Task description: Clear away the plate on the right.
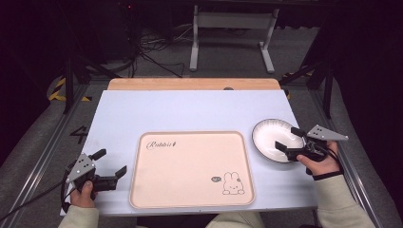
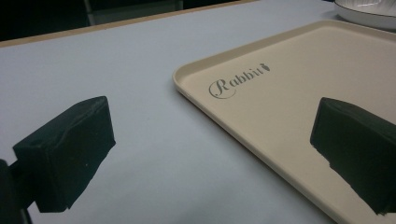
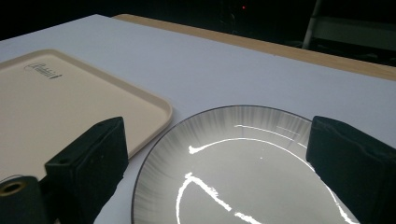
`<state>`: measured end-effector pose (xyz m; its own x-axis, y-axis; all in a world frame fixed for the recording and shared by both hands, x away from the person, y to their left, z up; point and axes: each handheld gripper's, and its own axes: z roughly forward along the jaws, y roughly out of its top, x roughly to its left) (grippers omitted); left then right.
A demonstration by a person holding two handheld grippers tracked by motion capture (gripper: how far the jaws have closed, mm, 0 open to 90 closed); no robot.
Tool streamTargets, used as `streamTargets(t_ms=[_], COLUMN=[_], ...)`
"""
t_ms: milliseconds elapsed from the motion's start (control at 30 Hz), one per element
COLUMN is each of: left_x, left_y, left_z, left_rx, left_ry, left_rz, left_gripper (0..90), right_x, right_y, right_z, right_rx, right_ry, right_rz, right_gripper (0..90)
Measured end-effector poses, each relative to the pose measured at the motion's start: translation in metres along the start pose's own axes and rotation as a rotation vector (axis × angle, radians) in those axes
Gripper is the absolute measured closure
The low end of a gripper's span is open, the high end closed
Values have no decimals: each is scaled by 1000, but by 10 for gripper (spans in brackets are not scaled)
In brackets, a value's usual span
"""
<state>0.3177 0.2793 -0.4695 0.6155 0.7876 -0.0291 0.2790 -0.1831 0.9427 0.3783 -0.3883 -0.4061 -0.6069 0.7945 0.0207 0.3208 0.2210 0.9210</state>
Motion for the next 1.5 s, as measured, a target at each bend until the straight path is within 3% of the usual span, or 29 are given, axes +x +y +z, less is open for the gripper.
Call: streamTargets(t_ms=[333, 400, 600, 967, 1400, 1500], left_x=[0, 0, 0, 0, 1, 0], left_y=[0, 0, 0, 0, 0, 0], left_z=[0, 0, 0, 0, 0, 0], left_rx=[3, 3, 4, 6, 8, 7], left_ry=[1, 1, 2, 4, 2, 3], left_rz=[1, 1, 1, 2, 8, 6], left_gripper=[3, 3, 3, 3, 3, 3], right_x=[-17, -22, -31, -45, -68, -74], right_y=[6, 8, 9, 7, 2, -1], right_z=[-3, -5, -5, -2, 8, 10], right_rx=[32, 48, 84, 137, 178, 196], right_ry=[-58, -53, -75, -157, -184, -190], right_rz=[17, 31, 41, 44, 176, 236], right_gripper=[81, 165, 206, 213, 242, 261])
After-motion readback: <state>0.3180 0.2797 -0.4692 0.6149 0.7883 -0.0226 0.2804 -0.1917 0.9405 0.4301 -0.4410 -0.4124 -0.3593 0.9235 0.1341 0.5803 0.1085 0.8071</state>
